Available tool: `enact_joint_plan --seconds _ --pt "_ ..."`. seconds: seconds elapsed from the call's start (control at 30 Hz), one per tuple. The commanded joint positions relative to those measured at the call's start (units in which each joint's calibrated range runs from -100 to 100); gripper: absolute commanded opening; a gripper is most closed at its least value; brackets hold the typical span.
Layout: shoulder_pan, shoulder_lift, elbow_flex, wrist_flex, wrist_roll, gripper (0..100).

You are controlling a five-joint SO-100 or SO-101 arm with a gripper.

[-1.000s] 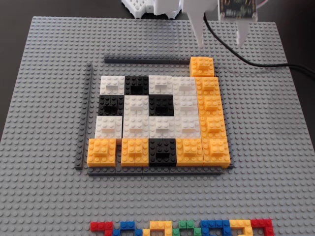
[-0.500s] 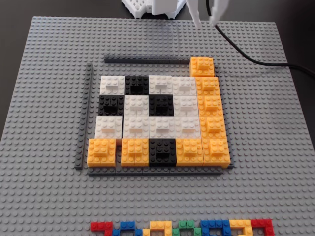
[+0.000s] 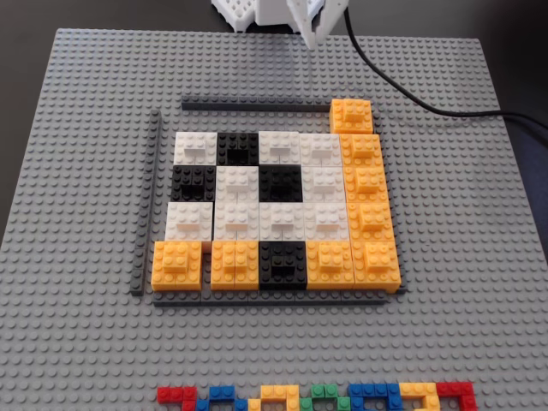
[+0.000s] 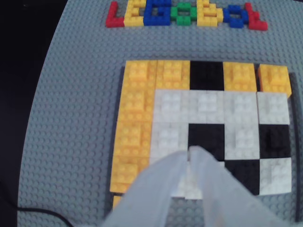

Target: Grab the cube and place it into the grid

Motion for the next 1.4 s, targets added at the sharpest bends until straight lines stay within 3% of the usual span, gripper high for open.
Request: enact_joint_plan --seconds 0.0,0.7,1.0,1.37 --pt "1.27 -6.31 4.82 -3.15 0.68 0" --pt "6.87 -27.98 34.63 -15.12 -0.1 0" --pt "6.57 -28.75 43.42 -17.66 -1.27 0" --pt "4.88 -28.75 43.51 -12.0 -2.88 0"
